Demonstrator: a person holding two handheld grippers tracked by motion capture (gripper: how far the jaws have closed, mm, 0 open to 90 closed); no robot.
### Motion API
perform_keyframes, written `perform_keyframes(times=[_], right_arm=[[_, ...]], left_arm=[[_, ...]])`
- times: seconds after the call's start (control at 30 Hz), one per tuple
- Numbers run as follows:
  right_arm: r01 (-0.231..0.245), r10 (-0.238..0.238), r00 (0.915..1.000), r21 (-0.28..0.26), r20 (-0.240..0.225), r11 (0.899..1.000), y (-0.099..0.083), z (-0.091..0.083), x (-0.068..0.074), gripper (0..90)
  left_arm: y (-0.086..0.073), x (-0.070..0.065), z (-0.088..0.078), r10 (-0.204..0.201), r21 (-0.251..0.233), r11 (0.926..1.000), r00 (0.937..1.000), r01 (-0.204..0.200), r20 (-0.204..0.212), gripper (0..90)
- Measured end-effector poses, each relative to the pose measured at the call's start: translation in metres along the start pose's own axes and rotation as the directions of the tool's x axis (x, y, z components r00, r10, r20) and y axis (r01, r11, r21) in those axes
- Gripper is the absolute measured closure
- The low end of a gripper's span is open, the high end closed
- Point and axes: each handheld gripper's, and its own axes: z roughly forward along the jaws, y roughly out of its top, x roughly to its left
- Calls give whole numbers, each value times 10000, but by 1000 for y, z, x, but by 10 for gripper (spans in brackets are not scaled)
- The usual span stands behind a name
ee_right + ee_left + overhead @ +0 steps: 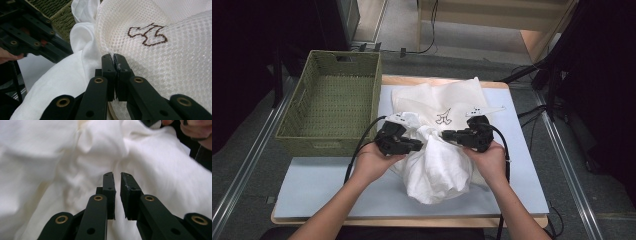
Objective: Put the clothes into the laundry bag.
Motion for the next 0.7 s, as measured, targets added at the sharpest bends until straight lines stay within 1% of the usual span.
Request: perform_keyframes(times=[0.03,0.1,0.13,0.17,0.2,0.23,0.27,0.37,0.4,0.43,0.47,0.5,0.53,0.57,0.63,0.7], right_arm=[[-4,4,10000,-10,2,10000,0,0,0,894],[13,-13,10000,1,1,10000,0,0,0,894],[8,-8,10000,-1,-2,10000,0,0,-1,894],[-3,3,10000,-2,-3,10000,0,0,-1,893],[-3,3,10000,-2,-7,10000,0,-1,-1,894],[-4,4,10000,7,-10,10000,0,-1,-1,894],[-12,12,10000,-5,0,10000,0,-1,-1,894],[-16,16,10000,-8,-1,10000,1,-1,-1,894],[-15,15,10000,-4,-4,10000,1,-1,-1,894],[-1,1,10000,-5,6,10000,1,-1,-1,894],[23,-23,10000,-15,4,10000,1,-2,-1,894],[5,-5,10000,-28,-4,10000,1,-2,-1,894],[-13,13,10000,-31,-30,10000,1,-2,-1,893],[-4,4,10000,-36,-25,10000,1,-2,-1,893],[6,-6,10000,-37,-26,10000,1,-3,-1,894],[-9,9,10000,-44,-18,10000,1,-3,-1,893]], left_arm=[[-5,2,-5,6,76,10000,9999,-5,-150,848],[-18,6,-13,-2,199,9998,9985,13,-546,898],[-24,9,-16,-65,224,9997,9978,80,-655,900],[-31,13,-19,-246,230,9994,9977,261,-629,900],[-38,17,-21,-434,254,9986,9962,454,-752,900],[-45,20,-23,-576,293,9978,9947,603,-849,900],[-51,23,-23,-628,414,9969,9933,671,-973,900],[-68,32,-20,-856,611,9936,9868,947,-1377,900],[-72,34,-18,-992,596,9923,9840,1090,-1481,900],[-75,37,-16,-1217,595,9894,9805,1322,-1541,900],[-78,40,-13,-1360,645,9869,9776,1479,-1609,900],[-80,42,-10,-1402,734,9853,9760,1541,-1665,900],[-81,43,-6,-1530,732,9832,9736,1672,-1692,900],[-81,43,-2,-1620,722,9818,9729,1757,-1647,900],[-79,40,7,-1455,795,9839,9760,1599,-1621,900],[-75,36,16,-1307,652,9875,9769,1434,-1688,900]])
